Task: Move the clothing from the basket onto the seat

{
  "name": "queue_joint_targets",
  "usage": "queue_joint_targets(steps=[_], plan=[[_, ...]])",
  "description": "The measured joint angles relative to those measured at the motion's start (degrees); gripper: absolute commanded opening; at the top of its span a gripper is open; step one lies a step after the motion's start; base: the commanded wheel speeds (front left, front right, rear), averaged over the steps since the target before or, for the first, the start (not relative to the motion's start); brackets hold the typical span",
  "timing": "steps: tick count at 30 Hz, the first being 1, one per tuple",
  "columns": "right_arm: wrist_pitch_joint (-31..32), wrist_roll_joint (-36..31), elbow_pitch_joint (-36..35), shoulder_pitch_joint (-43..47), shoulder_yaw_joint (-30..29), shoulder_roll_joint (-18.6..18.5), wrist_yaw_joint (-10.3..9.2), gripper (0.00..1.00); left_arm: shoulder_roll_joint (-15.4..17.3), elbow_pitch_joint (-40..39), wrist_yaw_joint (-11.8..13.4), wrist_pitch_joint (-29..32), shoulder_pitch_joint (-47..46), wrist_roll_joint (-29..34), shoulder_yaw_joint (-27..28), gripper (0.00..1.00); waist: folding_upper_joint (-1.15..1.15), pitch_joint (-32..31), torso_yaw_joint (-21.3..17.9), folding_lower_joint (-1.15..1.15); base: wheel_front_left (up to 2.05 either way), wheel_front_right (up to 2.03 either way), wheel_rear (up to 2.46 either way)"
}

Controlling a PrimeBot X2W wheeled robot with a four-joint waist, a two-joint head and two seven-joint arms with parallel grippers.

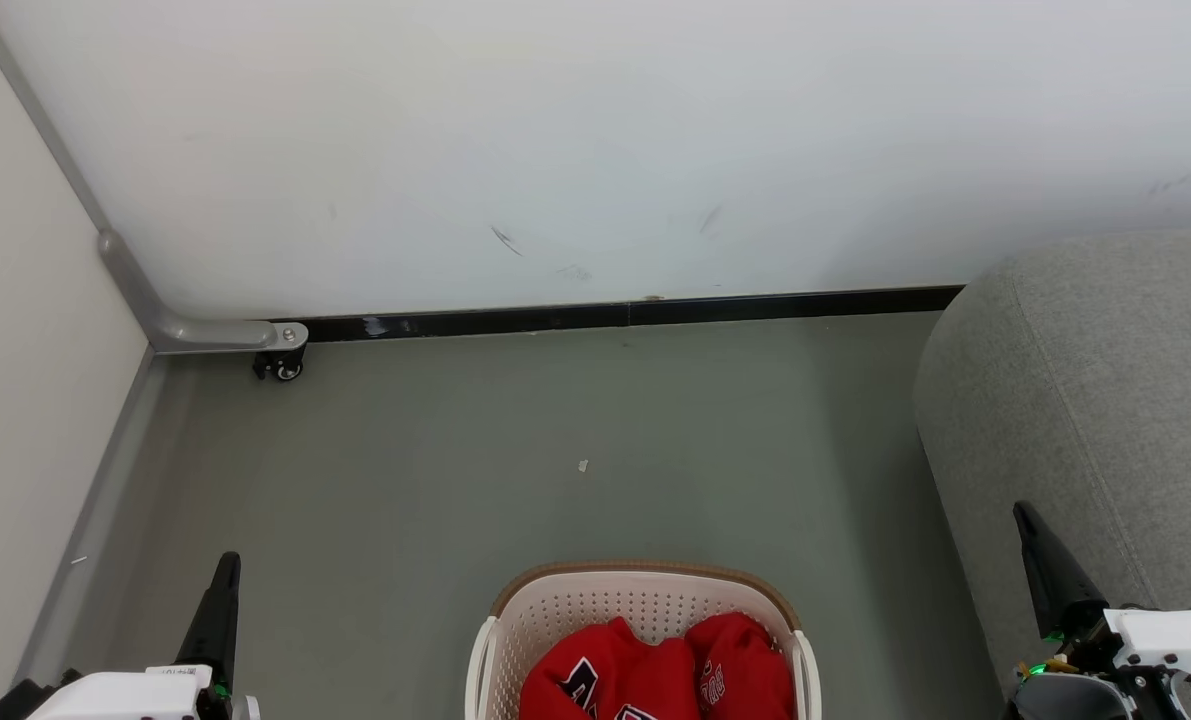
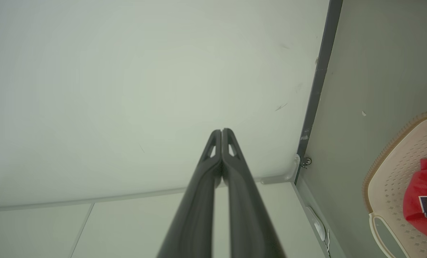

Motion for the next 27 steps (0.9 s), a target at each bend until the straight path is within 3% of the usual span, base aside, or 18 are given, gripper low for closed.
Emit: queue_joint_targets(steps=[27], plan=[[0.01,-0.09,0.0,0.0,-0.04,0.03,0.0,0.0,0.0,0.0,0.0,0.0,0.0,0.0,0.0,0.0,0.0,0.0,0.0,0.0,0.0,0.0,0.0]])
